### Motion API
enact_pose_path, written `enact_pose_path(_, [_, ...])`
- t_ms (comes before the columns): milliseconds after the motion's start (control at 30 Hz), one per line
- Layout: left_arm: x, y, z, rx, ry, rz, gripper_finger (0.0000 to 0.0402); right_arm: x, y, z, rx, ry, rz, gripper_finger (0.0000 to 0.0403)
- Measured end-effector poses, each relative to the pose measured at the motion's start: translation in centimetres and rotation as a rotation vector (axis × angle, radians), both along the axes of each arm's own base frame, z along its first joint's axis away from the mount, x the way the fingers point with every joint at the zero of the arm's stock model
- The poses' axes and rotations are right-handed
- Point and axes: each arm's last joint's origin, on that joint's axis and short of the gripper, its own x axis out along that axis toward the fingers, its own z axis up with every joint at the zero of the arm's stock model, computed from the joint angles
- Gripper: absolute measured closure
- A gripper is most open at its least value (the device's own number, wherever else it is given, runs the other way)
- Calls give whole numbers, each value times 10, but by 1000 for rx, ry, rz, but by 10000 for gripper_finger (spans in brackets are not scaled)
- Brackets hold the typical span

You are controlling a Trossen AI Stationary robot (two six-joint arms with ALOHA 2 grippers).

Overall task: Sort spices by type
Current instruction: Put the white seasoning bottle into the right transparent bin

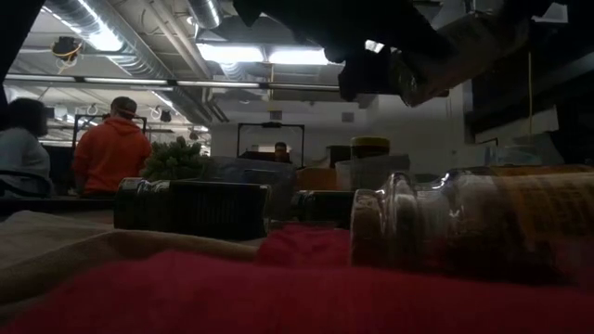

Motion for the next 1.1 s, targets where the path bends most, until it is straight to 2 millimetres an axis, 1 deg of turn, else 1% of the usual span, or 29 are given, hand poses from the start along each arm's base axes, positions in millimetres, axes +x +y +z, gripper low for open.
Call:
enact_pose_path(167, [-7,3,6,26,34,-7,139,-4,-1,-1,7,36,7,190])
enact_pose_path(400, [-17,5,18,30,66,-7,139,-13,-5,6,27,43,17,190])
enact_pose_path(467, [-20,5,18,32,98,-12,139,-18,-8,9,13,81,6,190])
enact_pose_path(600, [-27,6,16,50,166,-24,139,-30,-15,21,-27,182,-54,189])
enact_pose_path(733, [-31,7,17,85,190,-45,139,-41,-21,36,-67,258,-122,189])
enact_pose_path(833, [-34,11,23,86,184,-33,139,-49,-26,44,-86,321,-157,189])
enact_pose_path(933, [-37,18,32,91,165,-21,139,-57,-29,47,-104,389,-198,189])
enact_pose_path(1100, [-42,31,44,115,135,0,139,-73,-36,44,-140,554,-274,189])
